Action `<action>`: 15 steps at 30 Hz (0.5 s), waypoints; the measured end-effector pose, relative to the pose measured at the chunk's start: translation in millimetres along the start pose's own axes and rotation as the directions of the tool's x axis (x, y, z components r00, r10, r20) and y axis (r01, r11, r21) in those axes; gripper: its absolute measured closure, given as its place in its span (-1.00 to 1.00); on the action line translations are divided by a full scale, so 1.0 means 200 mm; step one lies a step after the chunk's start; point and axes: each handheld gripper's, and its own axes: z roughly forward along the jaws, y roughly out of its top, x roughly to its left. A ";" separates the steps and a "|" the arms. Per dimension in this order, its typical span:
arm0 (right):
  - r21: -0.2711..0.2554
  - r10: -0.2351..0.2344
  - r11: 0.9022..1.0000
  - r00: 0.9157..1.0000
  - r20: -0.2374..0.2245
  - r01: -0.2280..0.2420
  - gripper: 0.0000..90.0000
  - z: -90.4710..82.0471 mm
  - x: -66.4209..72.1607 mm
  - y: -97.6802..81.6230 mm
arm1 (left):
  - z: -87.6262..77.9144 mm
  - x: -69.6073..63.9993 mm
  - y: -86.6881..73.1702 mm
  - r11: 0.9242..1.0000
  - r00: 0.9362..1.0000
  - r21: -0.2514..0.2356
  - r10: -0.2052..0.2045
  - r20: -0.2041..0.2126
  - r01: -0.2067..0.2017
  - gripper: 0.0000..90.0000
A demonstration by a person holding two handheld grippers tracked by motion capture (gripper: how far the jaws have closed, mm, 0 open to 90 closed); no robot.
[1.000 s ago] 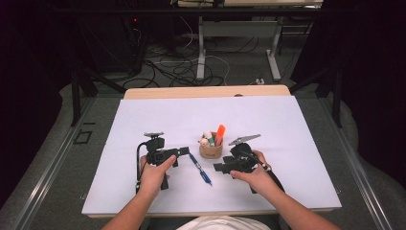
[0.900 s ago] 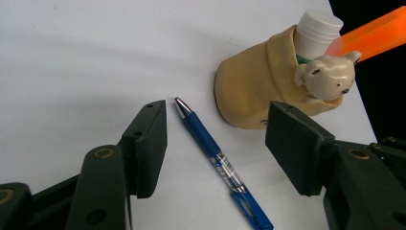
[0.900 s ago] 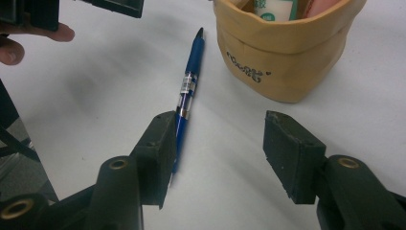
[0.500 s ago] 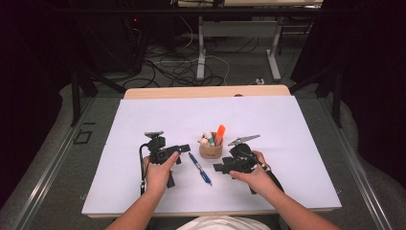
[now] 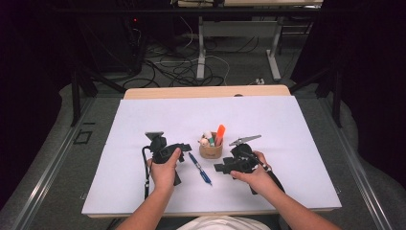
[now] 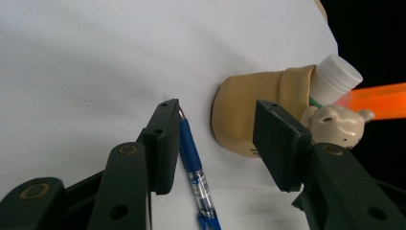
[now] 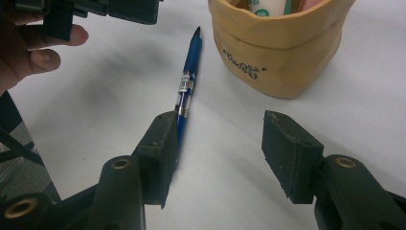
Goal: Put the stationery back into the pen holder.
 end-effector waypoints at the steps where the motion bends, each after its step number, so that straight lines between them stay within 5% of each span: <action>1: -0.012 0.003 1.000 1.000 -0.006 -0.003 0.04 0.00 0.00 0.00 | 0.00 0.00 0.00 1.000 1.000 0.001 0.002 -0.010 -0.002 0.18; 15: -0.011 -0.009 1.000 1.000 0.022 0.009 -0.15 -0.03 -0.05 -0.01 | 0.07 0.01 -0.03 0.996 0.995 0.033 -0.084 -0.047 0.086 0.24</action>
